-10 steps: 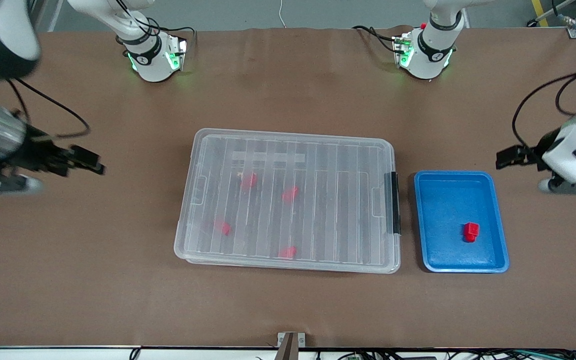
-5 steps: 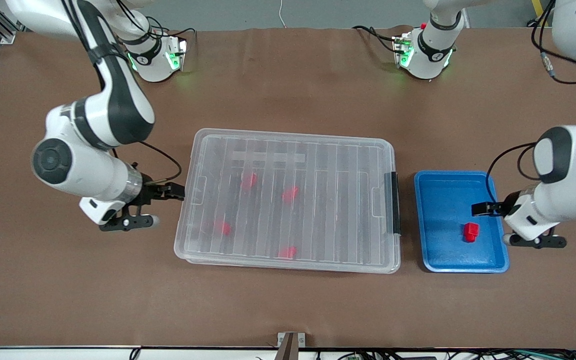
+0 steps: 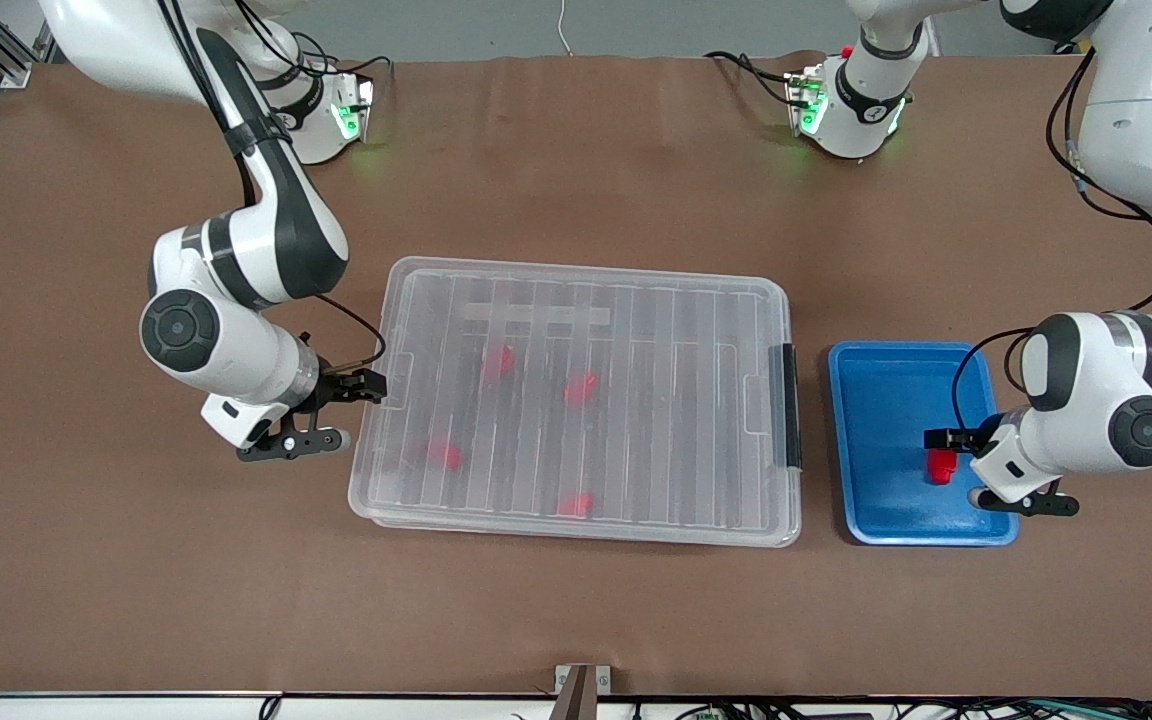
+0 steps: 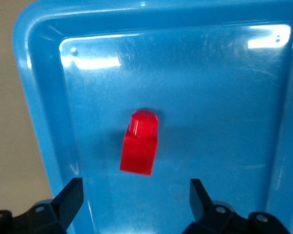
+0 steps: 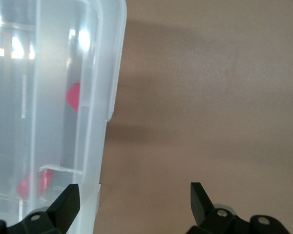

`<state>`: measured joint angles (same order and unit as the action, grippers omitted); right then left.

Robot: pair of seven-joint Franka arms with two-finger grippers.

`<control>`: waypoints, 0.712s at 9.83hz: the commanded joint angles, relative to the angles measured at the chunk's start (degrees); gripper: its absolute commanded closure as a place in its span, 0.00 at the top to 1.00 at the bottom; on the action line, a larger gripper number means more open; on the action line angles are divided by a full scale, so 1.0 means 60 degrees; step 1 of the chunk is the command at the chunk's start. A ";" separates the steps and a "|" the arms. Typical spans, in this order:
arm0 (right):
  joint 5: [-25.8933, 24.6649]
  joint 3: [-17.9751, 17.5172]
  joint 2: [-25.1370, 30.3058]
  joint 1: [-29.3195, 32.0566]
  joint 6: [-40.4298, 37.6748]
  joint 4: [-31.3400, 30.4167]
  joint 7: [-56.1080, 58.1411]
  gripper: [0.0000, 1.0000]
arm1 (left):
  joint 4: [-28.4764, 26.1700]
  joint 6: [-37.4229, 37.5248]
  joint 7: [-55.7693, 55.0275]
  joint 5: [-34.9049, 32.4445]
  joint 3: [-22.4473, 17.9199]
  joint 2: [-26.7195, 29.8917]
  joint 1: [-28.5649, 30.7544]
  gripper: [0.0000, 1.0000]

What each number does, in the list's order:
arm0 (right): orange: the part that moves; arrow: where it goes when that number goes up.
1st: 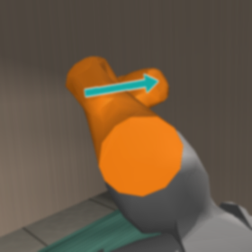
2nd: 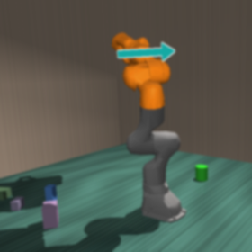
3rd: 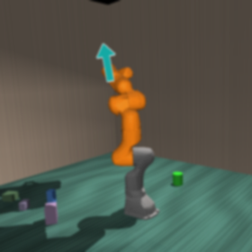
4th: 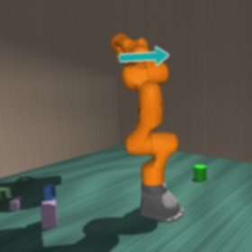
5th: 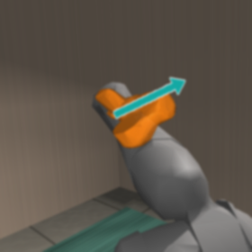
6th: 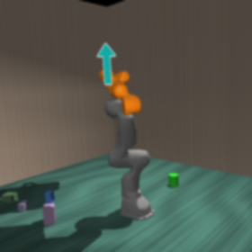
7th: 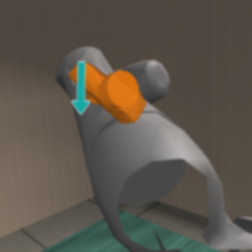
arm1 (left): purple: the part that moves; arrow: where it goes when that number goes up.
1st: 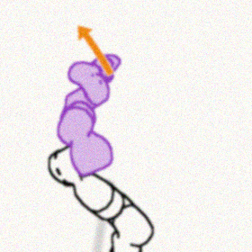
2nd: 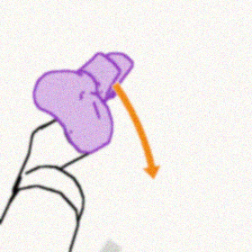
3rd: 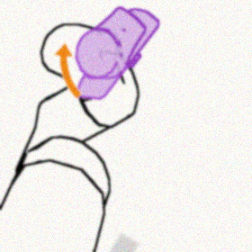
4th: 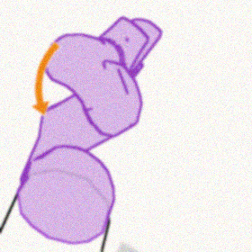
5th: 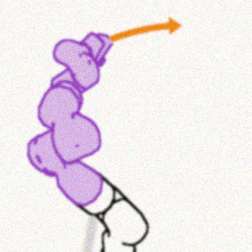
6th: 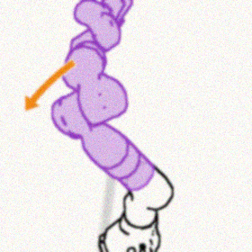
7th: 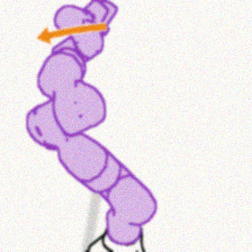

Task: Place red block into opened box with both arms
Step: 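Lower the left gripper to the red block while the right gripper reaches the lid, then grasp the red block with the left gripper while the right gripper slides the lid open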

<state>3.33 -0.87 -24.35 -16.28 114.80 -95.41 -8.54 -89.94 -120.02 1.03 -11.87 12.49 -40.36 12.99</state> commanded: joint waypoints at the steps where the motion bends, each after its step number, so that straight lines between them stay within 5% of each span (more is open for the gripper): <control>1: -0.0203 -0.0046 -0.0013 0.0018 0.0217 -0.0241 -0.0143 1.00 | 0.0137 -0.0517 0.0063 -0.0147 0.0056 -0.0713 0.0032 0.88; 2: -0.0218 -0.0046 -0.0028 0.0018 0.0217 -0.0241 -0.0129 1.00 | 0.0137 -0.0664 0.0078 -0.0205 0.0056 -0.0831 0.0032 0.79; 6: -0.0276 -0.0046 -0.0028 0.0135 0.0173 -0.0211 -0.0070 1.00 | 0.0180 -0.0783 0.0076 -0.0791 0.0071 -0.1022 0.0046 0.08; 7: -0.0392 -0.0017 -0.0014 0.0164 0.0144 -0.0211 -0.0099 1.00 | 0.0297 -0.0783 0.0049 -0.0806 0.0085 -0.0950 0.0032 0.00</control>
<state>2.82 -0.81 -24.72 -16.15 115.31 -95.80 -8.54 -89.12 -123.89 1.09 -15.34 13.04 -44.64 13.03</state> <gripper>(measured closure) 0.000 0.652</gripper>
